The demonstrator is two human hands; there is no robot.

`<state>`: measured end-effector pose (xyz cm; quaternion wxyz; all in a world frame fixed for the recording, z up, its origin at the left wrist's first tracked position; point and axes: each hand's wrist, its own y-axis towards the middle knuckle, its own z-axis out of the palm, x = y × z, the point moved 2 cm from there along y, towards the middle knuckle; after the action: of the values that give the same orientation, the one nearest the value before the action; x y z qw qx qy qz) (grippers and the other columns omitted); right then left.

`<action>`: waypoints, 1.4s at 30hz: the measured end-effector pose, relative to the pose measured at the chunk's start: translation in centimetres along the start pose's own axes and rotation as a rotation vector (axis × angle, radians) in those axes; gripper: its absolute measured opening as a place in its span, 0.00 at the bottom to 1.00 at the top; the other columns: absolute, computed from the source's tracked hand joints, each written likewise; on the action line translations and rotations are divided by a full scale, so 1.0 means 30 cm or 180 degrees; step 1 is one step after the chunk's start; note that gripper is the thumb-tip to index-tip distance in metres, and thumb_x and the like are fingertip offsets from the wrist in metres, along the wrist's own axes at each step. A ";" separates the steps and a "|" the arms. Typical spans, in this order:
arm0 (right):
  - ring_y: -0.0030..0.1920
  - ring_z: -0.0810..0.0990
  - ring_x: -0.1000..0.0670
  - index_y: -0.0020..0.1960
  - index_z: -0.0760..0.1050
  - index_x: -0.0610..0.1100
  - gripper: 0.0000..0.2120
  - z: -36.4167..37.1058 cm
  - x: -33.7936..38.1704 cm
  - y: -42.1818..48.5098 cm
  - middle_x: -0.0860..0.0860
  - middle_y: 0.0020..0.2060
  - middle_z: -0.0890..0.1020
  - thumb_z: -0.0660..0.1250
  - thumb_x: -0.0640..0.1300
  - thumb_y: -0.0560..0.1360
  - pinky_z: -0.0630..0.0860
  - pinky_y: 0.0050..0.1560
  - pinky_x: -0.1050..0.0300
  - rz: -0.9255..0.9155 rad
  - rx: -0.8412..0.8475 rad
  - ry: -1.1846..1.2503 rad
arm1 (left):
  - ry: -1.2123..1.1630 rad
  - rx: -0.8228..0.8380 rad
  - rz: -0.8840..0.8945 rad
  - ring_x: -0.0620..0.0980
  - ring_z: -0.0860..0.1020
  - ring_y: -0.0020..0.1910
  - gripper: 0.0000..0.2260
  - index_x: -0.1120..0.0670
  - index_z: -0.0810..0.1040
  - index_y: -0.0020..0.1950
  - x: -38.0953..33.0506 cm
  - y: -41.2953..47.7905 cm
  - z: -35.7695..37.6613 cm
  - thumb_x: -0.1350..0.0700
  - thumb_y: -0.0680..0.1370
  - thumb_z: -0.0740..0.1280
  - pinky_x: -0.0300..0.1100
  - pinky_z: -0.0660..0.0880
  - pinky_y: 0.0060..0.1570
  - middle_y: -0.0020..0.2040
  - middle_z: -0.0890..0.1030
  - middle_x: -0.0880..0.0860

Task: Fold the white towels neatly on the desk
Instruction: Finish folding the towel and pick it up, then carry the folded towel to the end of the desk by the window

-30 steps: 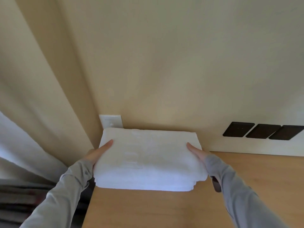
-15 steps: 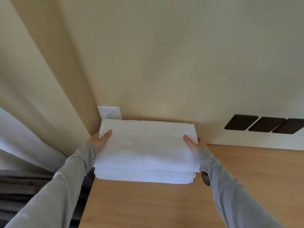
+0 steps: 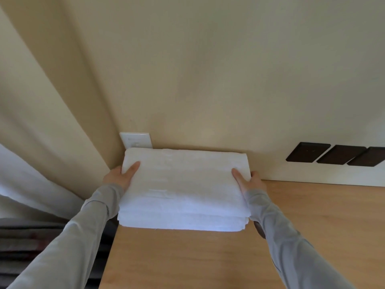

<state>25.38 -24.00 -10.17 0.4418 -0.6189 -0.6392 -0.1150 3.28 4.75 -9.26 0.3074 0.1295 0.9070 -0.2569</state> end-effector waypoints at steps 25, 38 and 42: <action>0.76 0.41 0.54 0.77 0.42 0.46 0.28 0.159 0.059 -0.059 0.52 0.77 0.44 0.38 0.56 0.80 0.37 0.74 0.54 -0.1999 -0.0150 -0.2967 | 0.2424 -0.0254 0.2150 0.44 0.34 0.74 0.29 0.43 0.30 0.72 -0.031 -0.079 0.155 0.36 0.74 0.30 0.48 0.35 0.73 0.75 0.32 0.44; 0.76 0.49 0.50 0.76 0.46 0.43 0.27 -0.167 0.127 -0.246 0.48 0.77 0.50 0.47 0.53 0.81 0.48 0.75 0.54 -0.2208 -0.0669 -0.2658 | 0.2484 -0.0316 0.2864 0.49 0.46 0.77 0.23 0.51 0.52 0.76 -0.432 -0.392 0.184 0.49 0.82 0.48 0.53 0.44 0.74 0.78 0.44 0.49; 0.76 0.51 0.52 0.76 0.48 0.46 0.27 -0.417 0.059 -0.302 0.50 0.76 0.53 0.48 0.53 0.81 0.47 0.75 0.52 -0.1990 -0.1128 -0.2589 | 0.2452 -0.0292 0.3216 0.49 0.49 0.76 0.24 0.51 0.51 0.77 -0.599 -0.560 0.268 0.48 0.82 0.48 0.54 0.44 0.74 0.78 0.49 0.49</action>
<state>22.86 -33.33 2.00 -0.0076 -0.4589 -0.8830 -0.0981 14.62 -15.04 2.99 0.0476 0.6112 0.7897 0.0239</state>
